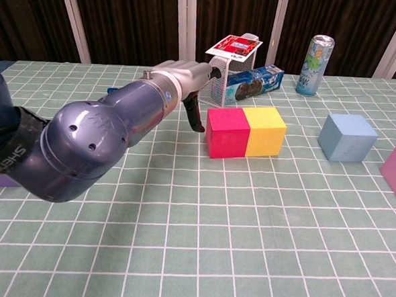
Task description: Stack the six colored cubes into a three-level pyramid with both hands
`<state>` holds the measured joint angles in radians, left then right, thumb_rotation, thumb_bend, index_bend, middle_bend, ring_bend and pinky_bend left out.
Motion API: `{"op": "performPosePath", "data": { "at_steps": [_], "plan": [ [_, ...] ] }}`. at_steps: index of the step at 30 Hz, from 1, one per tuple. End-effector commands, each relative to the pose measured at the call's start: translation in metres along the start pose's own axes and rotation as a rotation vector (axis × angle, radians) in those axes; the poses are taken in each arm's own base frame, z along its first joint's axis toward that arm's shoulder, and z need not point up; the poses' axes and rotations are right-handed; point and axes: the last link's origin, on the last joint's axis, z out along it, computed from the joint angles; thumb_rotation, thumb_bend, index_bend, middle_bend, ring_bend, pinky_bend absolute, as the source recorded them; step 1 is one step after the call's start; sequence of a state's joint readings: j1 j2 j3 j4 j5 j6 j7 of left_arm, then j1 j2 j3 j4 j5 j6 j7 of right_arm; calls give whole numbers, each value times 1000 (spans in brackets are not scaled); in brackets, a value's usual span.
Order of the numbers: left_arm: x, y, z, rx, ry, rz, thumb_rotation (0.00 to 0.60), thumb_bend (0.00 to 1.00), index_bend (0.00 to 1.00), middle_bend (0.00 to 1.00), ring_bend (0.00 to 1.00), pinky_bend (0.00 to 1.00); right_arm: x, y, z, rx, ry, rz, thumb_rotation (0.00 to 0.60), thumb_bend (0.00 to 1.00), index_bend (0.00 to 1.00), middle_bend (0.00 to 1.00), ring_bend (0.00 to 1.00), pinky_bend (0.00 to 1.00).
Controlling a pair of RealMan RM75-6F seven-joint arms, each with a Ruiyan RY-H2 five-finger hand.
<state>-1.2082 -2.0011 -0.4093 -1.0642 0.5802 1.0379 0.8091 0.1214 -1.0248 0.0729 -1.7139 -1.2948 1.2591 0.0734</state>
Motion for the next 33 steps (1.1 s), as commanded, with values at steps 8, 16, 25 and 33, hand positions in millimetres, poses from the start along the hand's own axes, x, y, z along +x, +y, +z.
{"op": "performPosePath", "data": {
  "at_steps": [8,16,25,33],
  "plan": [
    [2,-11,6,37,14,13,600,238,0,0,0,24,-1,0,0,-5,-6,3,600,324,0,0,0,0],
    [0,-14,14,36,39,26,600,244,0,0,0,24,-1,0,0,-16,-14,10,600,324,0,0,0,0],
    [-4,-4,22,22,28,34,600,313,0,0,0,26,-1,0,1,-21,-19,15,600,323,0,0,0,0],
    [-4,1,25,17,38,41,600,361,0,3,0,41,-1,1,1,-24,-22,20,600,324,0,0,0,0]
  ]
}}
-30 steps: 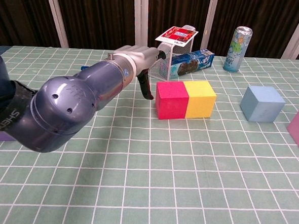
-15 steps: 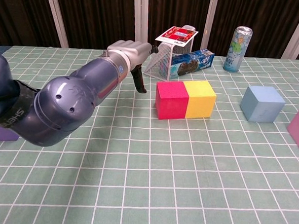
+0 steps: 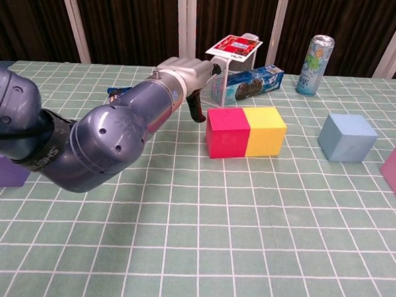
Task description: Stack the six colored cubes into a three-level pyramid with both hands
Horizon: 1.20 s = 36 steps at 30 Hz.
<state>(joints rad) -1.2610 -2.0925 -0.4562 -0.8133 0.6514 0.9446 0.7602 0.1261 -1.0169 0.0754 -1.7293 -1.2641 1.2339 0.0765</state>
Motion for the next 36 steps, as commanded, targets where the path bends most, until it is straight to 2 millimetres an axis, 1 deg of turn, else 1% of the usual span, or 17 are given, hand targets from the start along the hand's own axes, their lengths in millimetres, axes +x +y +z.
{"op": "performPosePath", "data": {
  "at_steps": [1,12,36],
  "plan": [
    [0,1,1,0,1,-1,600,361,0,3,0,41,0,0,0,-1,-1,2,600,324,0,0,0,0],
    [-1,2,6,4,7,11,600,362,0,3,0,41,0,0,0,-6,-4,7,600,323,0,0,0,0],
    [-3,12,16,-12,30,41,600,366,0,3,0,41,1,1,-1,-13,-10,19,600,323,0,0,0,0]
  ]
}}
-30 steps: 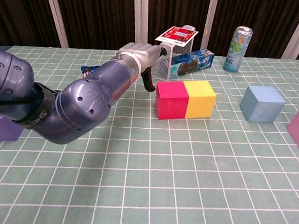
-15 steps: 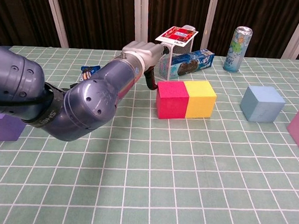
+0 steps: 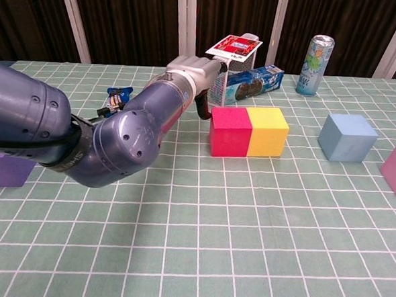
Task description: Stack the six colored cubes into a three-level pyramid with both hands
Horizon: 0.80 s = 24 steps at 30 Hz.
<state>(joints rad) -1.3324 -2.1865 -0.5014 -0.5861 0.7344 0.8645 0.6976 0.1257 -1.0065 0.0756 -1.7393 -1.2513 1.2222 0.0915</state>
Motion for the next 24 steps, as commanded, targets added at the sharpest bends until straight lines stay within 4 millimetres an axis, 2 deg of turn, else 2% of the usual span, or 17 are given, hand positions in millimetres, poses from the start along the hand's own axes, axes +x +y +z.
{"op": "performPosePath", "data": {
  "at_steps": [1,24],
  "plan": [
    [0,3,1,-4,1,4,600,367,0,3,0,41,0,0,0,-1,1,0,600,323,0,0,0,0],
    [-2,9,7,-3,8,25,600,367,0,4,0,40,1,2,-1,-9,-4,6,600,324,0,0,0,0]
  ]
}}
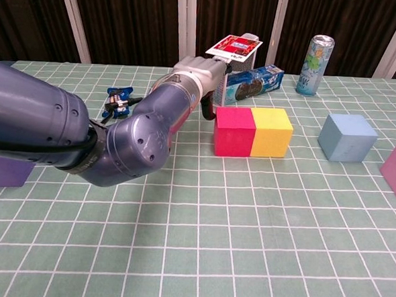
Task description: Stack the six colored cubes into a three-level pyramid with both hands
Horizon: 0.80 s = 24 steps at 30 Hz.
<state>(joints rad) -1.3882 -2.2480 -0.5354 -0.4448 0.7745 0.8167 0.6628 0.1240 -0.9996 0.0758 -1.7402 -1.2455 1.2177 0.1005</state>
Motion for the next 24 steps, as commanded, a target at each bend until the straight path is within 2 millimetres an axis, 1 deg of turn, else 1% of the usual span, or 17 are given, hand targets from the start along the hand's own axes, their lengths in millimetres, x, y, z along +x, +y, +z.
{"op": "performPosePath", "data": {
  "at_steps": [1,18,24],
  "plan": [
    [-1,0,0,-1,0,2,600,367,0,4,0,41,0,0,0,-1,-2,0,600,324,0,0,0,0],
    [1,2,4,-4,3,10,600,367,0,4,0,41,0,1,0,-7,-1,-2,600,324,0,0,0,0],
    [0,-1,3,2,6,4,600,367,0,4,0,41,0,1,1,-8,1,-5,600,324,0,0,0,0]
  ]
}}
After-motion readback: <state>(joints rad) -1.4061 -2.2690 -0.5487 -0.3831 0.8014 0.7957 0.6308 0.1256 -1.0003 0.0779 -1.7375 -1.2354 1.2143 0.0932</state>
